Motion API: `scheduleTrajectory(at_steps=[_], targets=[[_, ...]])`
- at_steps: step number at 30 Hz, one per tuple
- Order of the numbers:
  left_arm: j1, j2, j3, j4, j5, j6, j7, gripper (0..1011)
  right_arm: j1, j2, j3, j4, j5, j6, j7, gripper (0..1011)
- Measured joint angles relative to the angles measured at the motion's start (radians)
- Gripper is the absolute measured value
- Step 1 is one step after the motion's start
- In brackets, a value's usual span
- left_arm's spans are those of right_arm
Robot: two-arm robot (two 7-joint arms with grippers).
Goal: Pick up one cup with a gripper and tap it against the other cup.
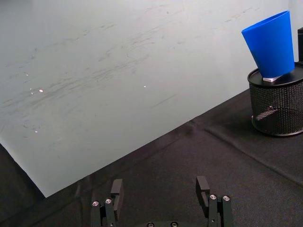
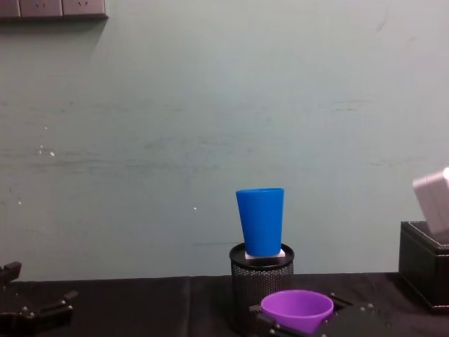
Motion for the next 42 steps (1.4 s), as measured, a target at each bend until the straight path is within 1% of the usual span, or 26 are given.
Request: scheduleTrajectory(at_steps=[6, 14, 29, 42], targets=[[0.000, 0.000, 0.000, 0.000, 0.000, 0.000, 0.000, 1000, 0.000, -0.021, 0.013, 0.031, -0.001, -0.006, 0.000, 762], [0.000, 0.000, 0.000, 0.000, 0.000, 0.000, 0.000, 1000, -0.001, -0.033, 0.022, 0.046, -0.006, -0.010, 0.004, 762], [0.000, 0.000, 0.000, 0.000, 0.000, 0.000, 0.000, 1000, 0.001, -0.041, 0.027, 0.055, -0.013, 0.009, 0.011, 762], [0.000, 0.000, 0.000, 0.000, 0.000, 0.000, 0.000, 1000, 0.002, -0.043, 0.028, 0.059, -0.013, 0.015, 0.013, 762]])
